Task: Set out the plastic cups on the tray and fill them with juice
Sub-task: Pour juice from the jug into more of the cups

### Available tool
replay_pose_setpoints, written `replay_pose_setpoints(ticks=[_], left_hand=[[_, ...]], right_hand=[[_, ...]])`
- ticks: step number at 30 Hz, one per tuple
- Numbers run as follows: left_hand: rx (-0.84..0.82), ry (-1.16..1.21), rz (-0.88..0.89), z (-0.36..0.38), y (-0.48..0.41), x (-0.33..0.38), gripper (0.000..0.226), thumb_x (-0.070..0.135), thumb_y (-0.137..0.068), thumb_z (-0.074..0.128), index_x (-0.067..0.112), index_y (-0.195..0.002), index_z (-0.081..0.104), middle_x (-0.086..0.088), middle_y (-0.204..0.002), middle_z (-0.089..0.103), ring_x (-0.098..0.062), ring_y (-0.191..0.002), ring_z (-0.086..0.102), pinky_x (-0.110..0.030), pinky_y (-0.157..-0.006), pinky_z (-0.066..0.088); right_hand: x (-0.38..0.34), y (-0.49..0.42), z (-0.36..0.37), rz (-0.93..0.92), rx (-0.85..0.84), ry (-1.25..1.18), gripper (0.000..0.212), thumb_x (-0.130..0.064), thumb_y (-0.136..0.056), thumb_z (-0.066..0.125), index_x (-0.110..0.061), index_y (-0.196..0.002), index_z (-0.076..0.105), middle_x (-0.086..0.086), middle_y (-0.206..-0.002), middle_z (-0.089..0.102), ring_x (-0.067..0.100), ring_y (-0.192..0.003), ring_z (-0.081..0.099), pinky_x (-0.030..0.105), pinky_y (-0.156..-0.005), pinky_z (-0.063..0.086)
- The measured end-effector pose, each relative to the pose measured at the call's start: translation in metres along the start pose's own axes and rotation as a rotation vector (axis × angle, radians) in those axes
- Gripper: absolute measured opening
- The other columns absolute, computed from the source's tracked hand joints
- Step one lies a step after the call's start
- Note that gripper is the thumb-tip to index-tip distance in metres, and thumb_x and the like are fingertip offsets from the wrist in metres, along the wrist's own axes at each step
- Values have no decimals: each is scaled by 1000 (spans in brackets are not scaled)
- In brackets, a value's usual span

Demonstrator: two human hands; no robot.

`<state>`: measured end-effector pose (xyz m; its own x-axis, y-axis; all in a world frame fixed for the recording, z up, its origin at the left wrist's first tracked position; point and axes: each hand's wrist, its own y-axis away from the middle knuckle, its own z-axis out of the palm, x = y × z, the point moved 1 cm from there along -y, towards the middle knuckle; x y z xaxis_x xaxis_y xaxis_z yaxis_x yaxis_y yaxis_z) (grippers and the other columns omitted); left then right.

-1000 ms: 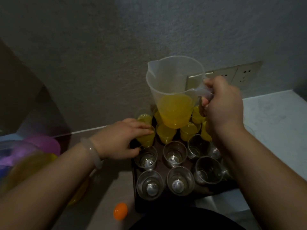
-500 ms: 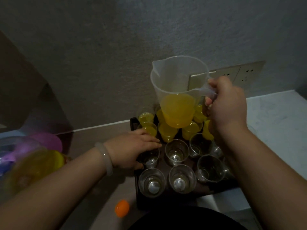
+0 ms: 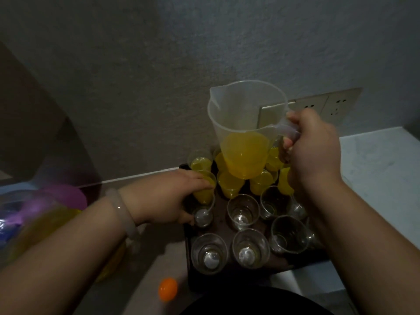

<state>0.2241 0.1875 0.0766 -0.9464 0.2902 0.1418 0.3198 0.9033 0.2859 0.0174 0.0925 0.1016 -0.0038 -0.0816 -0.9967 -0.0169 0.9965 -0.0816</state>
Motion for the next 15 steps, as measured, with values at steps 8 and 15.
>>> replay_pose_setpoints(ticks=[8, 15], left_hand=[[340, 133, -285, -42, 17, -13, 76, 47, -74, 73, 27, -141, 42, 8, -128, 50, -1, -98, 52, -18, -83, 46], [437, 93, -427, -30, 5, -27, 75, 52, -71, 74, 23, -135, 46, 5, -129, 50, -12, -110, 52, -25, -87, 44]], right_hand=[[-16, -4, -5, 58, -84, -14, 37, -20, -88, 48, -17, -52, 55, -7, -39, 42, 11, -39, 38, 23, -42, 30], [-29, -8, 3, 94, -301, 110, 29, -26, -79, 57, -13, -53, 53, -3, -39, 39, 9, -34, 34, 20, -41, 27]])
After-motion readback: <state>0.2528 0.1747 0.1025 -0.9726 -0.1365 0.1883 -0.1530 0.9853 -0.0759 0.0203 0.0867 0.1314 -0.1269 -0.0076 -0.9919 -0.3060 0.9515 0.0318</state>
